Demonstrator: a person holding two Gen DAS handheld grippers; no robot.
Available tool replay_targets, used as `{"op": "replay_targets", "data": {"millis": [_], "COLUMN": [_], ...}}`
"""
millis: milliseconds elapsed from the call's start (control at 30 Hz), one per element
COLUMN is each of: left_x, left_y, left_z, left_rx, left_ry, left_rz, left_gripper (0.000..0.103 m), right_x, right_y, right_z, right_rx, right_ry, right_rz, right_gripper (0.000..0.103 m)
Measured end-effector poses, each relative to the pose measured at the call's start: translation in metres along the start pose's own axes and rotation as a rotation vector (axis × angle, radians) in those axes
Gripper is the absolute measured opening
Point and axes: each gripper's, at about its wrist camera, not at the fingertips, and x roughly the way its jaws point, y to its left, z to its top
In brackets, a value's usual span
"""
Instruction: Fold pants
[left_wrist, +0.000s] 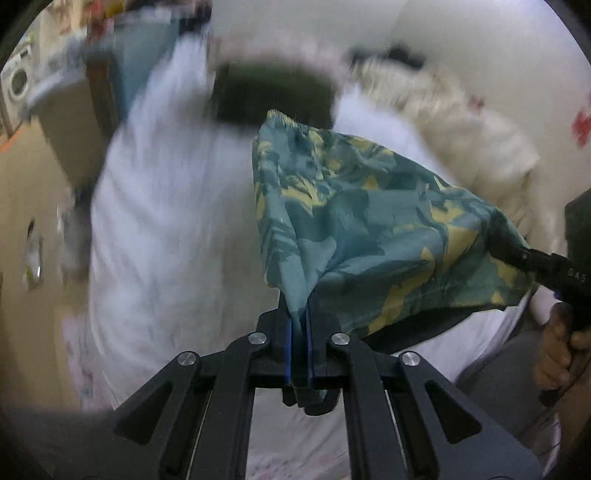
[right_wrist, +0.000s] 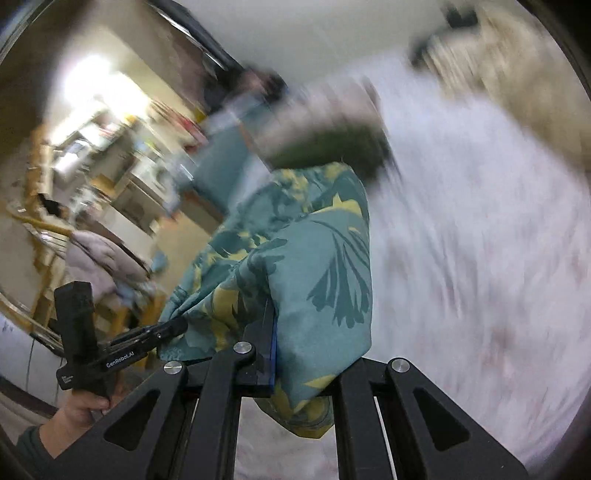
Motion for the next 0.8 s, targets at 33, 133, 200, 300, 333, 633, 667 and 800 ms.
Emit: {"op": "replay_targets", "data": {"millis": [33,133,200,300,333,633,667,800], "left_x": [0.020,0.063,0.073,0.071,0.070,0.035,0.031,0.054], "left_y": [0.002,0.010,0.005,-0.003,-0.003,0.029,0.030,0.014], "left_z": [-0.014,-0.049,-0.060,-0.062,-0.063,-0.064,-0.061,-0.052], "left_rx": [0.003,-0.013,0.034,0.110,0.114,-0.061,-0.078,-0.025], "left_ry": [0.052,0.206,0.254,0.237,0.236,0.094,0.055,0.076], "left_rz": [0.031,0.079,0.118,0.172,0.184,0.354,0.341,0.228], "left_gripper": [0.004,0.004,0.004,0.004,0.005,0.050,0.050,0.041], "right_x": [0.013,0.066,0.086,0.091,0.091,0.061,0.053,0.062], "right_y": [-0.011,-0.046,-0.056,-0.055,-0.053,-0.053,-0.050,-0.044], "right_z": [-0.012,-0.068,-0.094,-0.098,-0.097,-0.086,-0.079,-0.068], "right_rx": [0.024,0.100,0.096,0.089,0.083,-0.061,-0.082,-0.106], "right_ry": [0.045,0.251,0.355,0.414,0.432,0.413,0.356,0.263], "right_rz": [-0.015,-0.090,-0.146,-0.153,-0.156,-0.407,-0.414,-0.314], "right_gripper": [0.007,0.007,0.007,0.012,0.014,0.026,0.026,0.026]}}
